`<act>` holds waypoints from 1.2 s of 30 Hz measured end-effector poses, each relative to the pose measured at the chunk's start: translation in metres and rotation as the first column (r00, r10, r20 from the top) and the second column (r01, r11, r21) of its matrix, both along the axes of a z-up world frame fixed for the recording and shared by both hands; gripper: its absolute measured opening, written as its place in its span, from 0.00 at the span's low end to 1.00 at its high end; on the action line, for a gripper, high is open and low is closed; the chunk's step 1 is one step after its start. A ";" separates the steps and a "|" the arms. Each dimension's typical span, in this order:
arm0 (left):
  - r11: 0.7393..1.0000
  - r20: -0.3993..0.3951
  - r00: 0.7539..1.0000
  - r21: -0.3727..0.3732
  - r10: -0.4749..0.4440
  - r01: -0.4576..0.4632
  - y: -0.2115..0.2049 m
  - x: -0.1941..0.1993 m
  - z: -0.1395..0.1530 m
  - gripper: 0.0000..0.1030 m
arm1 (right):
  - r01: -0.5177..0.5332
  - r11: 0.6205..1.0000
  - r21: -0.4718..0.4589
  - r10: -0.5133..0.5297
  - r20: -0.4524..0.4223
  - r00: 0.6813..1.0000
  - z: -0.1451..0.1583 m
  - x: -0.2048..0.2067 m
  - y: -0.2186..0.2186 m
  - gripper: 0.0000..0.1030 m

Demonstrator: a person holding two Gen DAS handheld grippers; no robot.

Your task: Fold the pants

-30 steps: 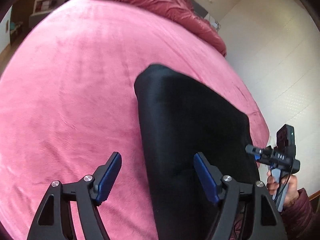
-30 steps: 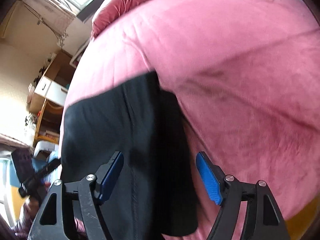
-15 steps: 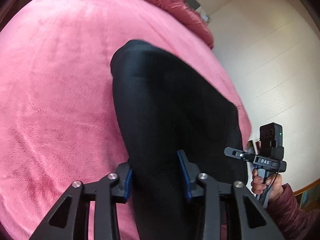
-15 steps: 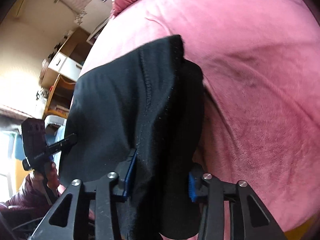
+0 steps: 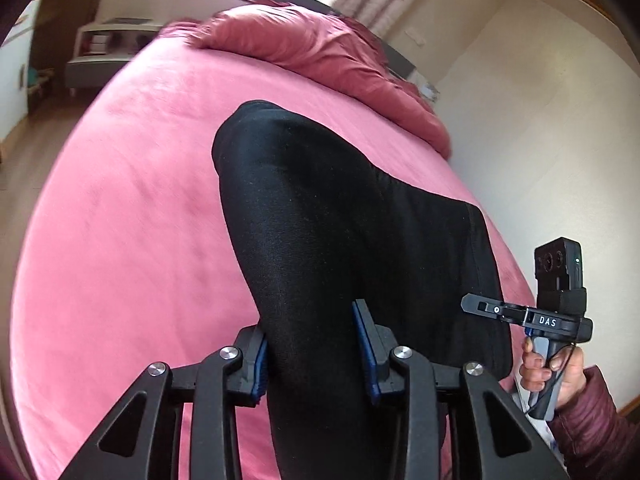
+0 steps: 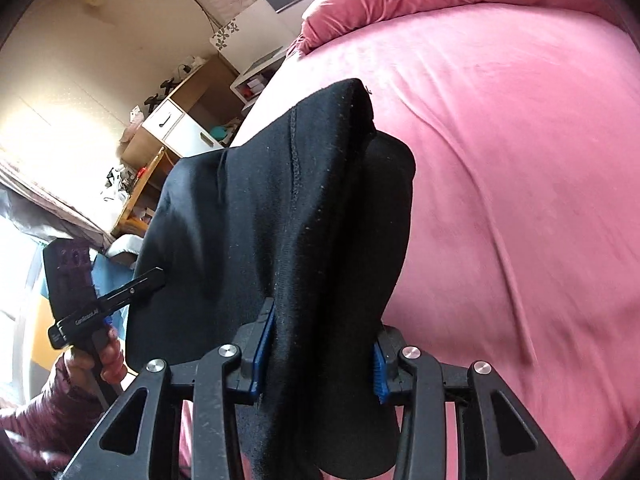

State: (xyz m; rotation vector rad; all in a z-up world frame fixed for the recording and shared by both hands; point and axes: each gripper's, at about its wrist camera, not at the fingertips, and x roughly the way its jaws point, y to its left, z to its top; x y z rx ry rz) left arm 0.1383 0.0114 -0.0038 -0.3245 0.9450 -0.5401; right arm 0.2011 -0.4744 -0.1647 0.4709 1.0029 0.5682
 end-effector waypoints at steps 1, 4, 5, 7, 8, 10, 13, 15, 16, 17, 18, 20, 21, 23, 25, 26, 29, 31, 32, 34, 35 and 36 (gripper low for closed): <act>1.000 0.000 1.000 0.012 0.018 -0.018 0.003 0.010 -0.001 0.36 | -0.003 1.000 -0.002 0.003 -0.004 1.000 -0.001 0.014 0.007 0.39; 0.998 -0.024 0.998 0.040 0.049 -0.048 0.009 0.044 -0.013 0.36 | -0.008 1.000 -0.019 0.008 -0.017 1.000 -0.001 0.050 0.026 0.39; 0.997 -0.033 0.998 0.053 0.062 -0.060 0.010 0.052 -0.018 0.37 | -0.006 1.000 -0.023 0.005 -0.021 1.000 -0.001 0.058 0.029 0.39; 0.994 -0.056 0.995 0.081 0.077 -0.072 0.011 0.064 -0.031 0.39 | 0.000 1.000 -0.030 -0.002 -0.042 0.999 -0.009 0.079 0.036 0.39; 0.991 -0.075 0.993 0.105 0.086 -0.078 0.010 0.069 -0.039 0.43 | 0.002 0.999 -0.039 -0.004 -0.049 0.999 -0.013 0.084 0.039 0.39; 0.981 -0.124 0.986 0.174 0.109 -0.086 0.006 0.081 -0.064 0.49 | 0.011 0.995 -0.095 -0.021 -0.106 0.994 -0.035 0.099 0.044 0.41; 0.977 -0.090 0.988 0.186 0.127 -0.108 0.004 0.076 -0.075 0.59 | 0.026 0.993 -0.119 -0.042 -0.129 0.991 -0.059 0.101 0.048 0.49; 0.978 -0.093 0.985 0.160 0.146 -0.130 0.008 0.072 -0.077 0.60 | 0.061 0.996 -0.059 -0.069 -0.145 0.987 -0.068 0.100 0.042 0.51; 0.976 -0.088 0.984 0.166 0.158 -0.142 0.008 0.071 -0.077 0.61 | 0.065 0.996 -0.054 -0.073 -0.145 0.987 -0.068 0.099 0.042 0.51; 0.973 -0.079 0.983 0.174 0.167 -0.151 0.015 0.061 -0.076 0.62 | 0.068 0.996 -0.057 -0.076 -0.141 0.987 -0.068 0.095 0.040 0.52; 0.970 -0.069 0.982 0.184 0.174 -0.159 0.018 0.056 -0.073 0.62 | 0.069 0.995 -0.067 -0.077 -0.134 0.988 -0.066 0.094 0.041 0.55; 0.960 -0.049 0.979 0.210 0.198 -0.184 0.019 0.048 -0.068 0.61 | 0.076 0.993 -0.092 -0.087 -0.125 0.988 -0.061 0.095 0.046 0.61; 0.955 -0.037 0.977 0.223 0.209 -0.196 0.017 0.047 -0.065 0.61 | 0.082 0.992 -0.100 -0.093 -0.118 0.989 -0.056 0.094 0.048 0.63; 0.941 -0.001 0.972 0.250 0.234 -0.227 0.007 0.048 -0.054 0.61 | 0.094 0.986 -0.136 -0.106 -0.085 0.991 -0.045 0.089 0.050 0.64; 0.928 0.033 0.966 0.273 0.256 -0.255 0.005 0.039 -0.045 0.62 | 0.109 0.980 -0.168 -0.120 -0.052 0.991 -0.034 0.082 0.048 0.64; 0.923 0.048 0.964 0.280 0.261 -0.264 0.009 0.033 -0.041 0.62 | 0.118 0.977 -0.179 -0.126 -0.035 0.991 -0.030 0.078 0.049 0.65; 0.908 0.091 0.957 0.301 0.277 -0.291 0.007 0.028 -0.030 0.62 | 0.155 0.962 -0.226 -0.155 0.019 0.988 -0.015 0.066 0.049 0.66; 0.905 0.113 0.953 0.300 0.279 -0.301 0.002 0.025 -0.022 0.62 | 0.184 0.952 -0.246 -0.177 0.049 0.983 -0.006 0.055 0.048 0.67; 0.903 0.128 0.952 0.301 0.279 -0.305 0.002 0.021 -0.016 0.62 | 0.192 0.947 -0.256 -0.183 0.058 0.981 -0.002 0.053 0.048 0.67; 0.899 0.158 0.947 0.303 0.279 -0.316 0.000 0.011 -0.008 0.62 | 0.212 0.937 -0.276 -0.197 0.082 0.977 0.007 0.044 0.051 0.67; 0.896 0.174 0.944 0.306 0.280 -0.322 0.000 0.005 -0.004 0.62 | 0.217 0.937 -0.273 -0.201 0.086 0.976 0.011 0.041 0.052 0.67; 0.894 0.185 0.942 0.305 0.282 -0.327 -0.002 0.001 0.000 0.62 | 0.228 0.935 -0.270 -0.211 0.091 0.973 0.015 0.036 0.053 0.67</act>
